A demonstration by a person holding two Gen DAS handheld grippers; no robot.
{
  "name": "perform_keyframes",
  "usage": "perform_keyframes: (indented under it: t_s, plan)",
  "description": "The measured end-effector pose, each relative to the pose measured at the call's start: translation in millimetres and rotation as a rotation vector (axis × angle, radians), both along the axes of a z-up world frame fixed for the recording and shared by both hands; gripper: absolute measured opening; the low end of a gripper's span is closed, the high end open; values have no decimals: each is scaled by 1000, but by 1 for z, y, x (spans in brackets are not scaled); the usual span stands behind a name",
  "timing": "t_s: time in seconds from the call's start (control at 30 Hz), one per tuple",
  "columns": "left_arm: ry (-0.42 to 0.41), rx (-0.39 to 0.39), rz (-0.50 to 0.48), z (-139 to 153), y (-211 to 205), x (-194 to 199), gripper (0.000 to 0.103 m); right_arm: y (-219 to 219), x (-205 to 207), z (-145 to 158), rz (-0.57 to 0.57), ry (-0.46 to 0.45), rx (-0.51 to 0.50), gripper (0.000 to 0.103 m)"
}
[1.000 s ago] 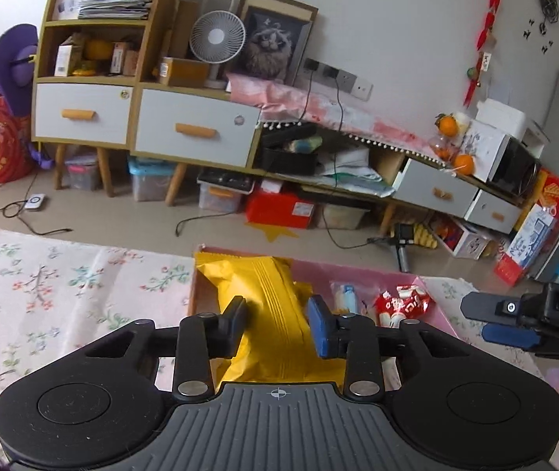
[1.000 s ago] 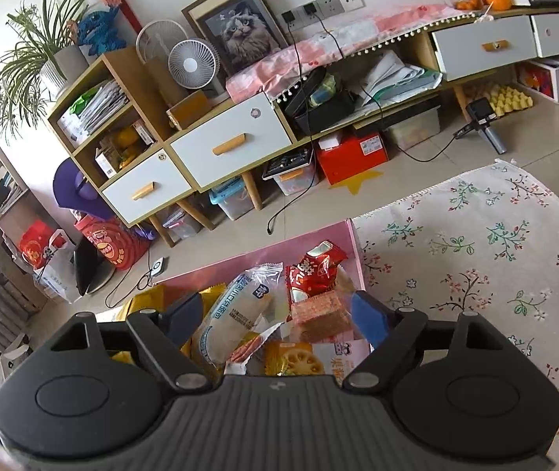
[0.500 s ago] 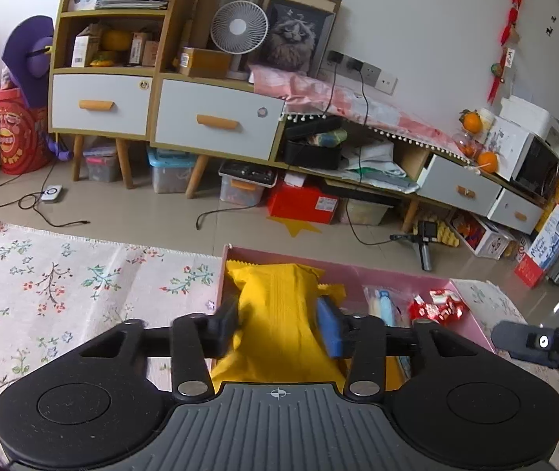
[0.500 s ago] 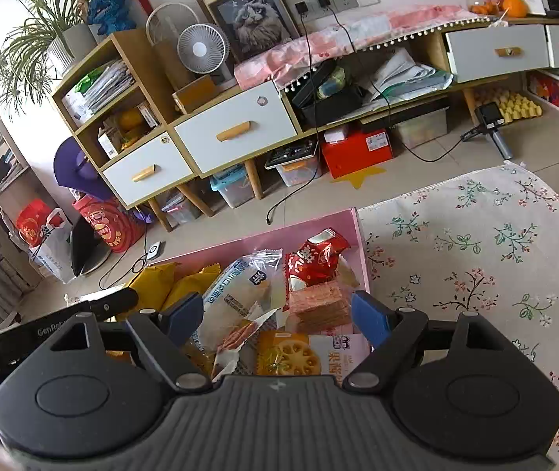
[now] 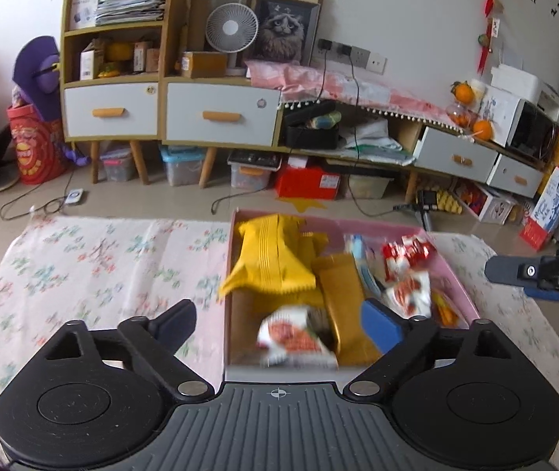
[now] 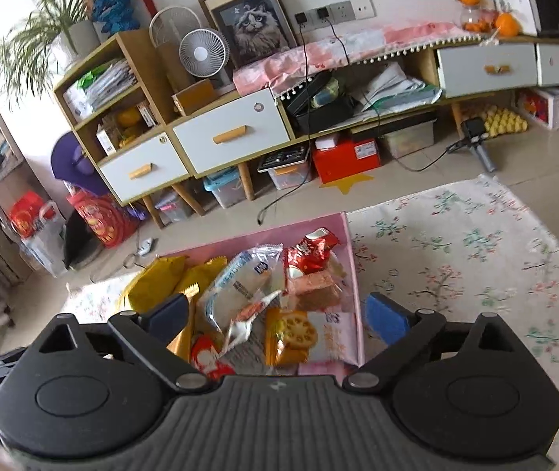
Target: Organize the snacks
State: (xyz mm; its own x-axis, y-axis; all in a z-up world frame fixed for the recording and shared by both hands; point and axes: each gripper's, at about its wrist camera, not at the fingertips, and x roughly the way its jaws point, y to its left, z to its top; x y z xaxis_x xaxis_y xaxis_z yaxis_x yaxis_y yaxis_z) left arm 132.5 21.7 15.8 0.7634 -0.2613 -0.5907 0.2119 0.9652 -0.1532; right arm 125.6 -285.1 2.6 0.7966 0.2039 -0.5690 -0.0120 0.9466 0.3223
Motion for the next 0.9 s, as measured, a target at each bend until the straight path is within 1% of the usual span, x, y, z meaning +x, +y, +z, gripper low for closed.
perform_keyframes:
  t_s: [0.13, 0.2, 0.33, 0.47, 0.6, 0.77, 0.9]
  plan:
    - [31, 9, 22, 3, 1, -26, 97, 4, -16, 6, 7, 4, -25, 102]
    - [50, 13, 34, 5, 2, -38, 97, 6, -24, 7, 14, 12, -25, 103]
    - [76, -6, 73, 6, 9, -62, 100, 11, -40, 5, 24, 39, -57, 103]
    - [109, 33, 101, 7, 13, -80, 101, 15, -54, 4, 27, 65, -100, 103]
    - [144, 42, 122, 12, 17, -92, 102, 22, -68, 4, 38, 83, -150, 103]
    - [135, 70, 147, 16, 14, -109, 103, 30, -88, 4, 64, 95, -195, 103]
    - [108, 127, 152, 20, 3, -117, 103, 36, -95, 2, 82, 96, -238, 103]
